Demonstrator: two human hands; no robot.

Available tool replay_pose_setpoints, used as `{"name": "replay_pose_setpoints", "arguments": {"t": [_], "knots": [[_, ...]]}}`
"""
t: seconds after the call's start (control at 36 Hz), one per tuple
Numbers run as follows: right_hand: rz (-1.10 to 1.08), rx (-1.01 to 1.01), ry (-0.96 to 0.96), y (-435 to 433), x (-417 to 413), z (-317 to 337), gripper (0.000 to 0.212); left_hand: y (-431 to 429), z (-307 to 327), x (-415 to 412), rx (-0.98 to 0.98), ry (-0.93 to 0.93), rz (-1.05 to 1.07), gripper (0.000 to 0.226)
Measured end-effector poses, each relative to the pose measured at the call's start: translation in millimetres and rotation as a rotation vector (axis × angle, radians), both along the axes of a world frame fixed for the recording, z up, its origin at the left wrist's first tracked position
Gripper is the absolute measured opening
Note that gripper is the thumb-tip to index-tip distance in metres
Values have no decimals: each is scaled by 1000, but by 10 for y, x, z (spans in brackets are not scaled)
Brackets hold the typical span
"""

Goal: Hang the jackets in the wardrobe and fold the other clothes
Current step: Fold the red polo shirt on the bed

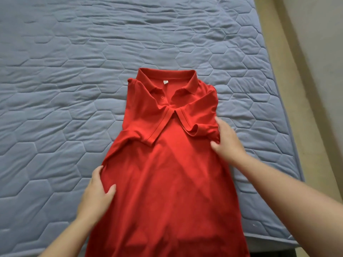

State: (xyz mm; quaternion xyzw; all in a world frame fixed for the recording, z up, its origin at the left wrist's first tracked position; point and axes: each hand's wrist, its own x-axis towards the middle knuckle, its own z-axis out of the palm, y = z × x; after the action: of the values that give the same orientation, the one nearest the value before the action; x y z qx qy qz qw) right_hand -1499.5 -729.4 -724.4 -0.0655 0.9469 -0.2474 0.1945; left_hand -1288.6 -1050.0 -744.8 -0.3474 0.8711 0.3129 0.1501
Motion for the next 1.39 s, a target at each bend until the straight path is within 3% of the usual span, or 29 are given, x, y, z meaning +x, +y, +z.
{"name": "replay_pose_setpoints", "arguments": {"t": [0.08,0.17,0.22,0.28,0.36,0.44,0.56,0.64,0.75,0.83,1.0,1.17,1.25,1.39], "knots": [[-47,90,-79,-84,-230,-86,64,36,-66,2,-30,19,43,64],[64,237,134,-75,-135,-87,40,62,-102,30,-40,39,88,61],[265,411,199,24,47,-116,52,66,-113,87,-27,45,126,57],[296,494,121,180,270,-146,71,62,-104,188,10,28,177,46],[-69,207,-131,428,675,-159,82,56,-60,415,88,-48,198,19],[-355,-77,-396,604,1178,-112,60,70,24,679,237,-131,203,11],[-517,-260,-816,778,1793,-24,31,117,194,986,412,-220,290,16],[-458,-200,-843,899,2033,95,22,138,323,1237,483,-303,280,12],[-410,-155,-836,1080,2248,286,9,126,466,1565,410,-339,252,7],[-490,-91,-840,1228,2389,489,20,200,652,1758,374,-367,218,7],[-603,-101,-959,1418,2554,1210,22,367,1261,2035,564,-552,353,8],[-674,-178,-1222,1623,2513,1991,13,169,2065,2067,925,-953,239,14],[-769,-325,-1143,1548,2201,2245,20,35,2361,1775,1043,-825,339,17],[-921,-625,-761,968,1183,2407,17,-86,2534,670,1049,-160,558,23]]}}
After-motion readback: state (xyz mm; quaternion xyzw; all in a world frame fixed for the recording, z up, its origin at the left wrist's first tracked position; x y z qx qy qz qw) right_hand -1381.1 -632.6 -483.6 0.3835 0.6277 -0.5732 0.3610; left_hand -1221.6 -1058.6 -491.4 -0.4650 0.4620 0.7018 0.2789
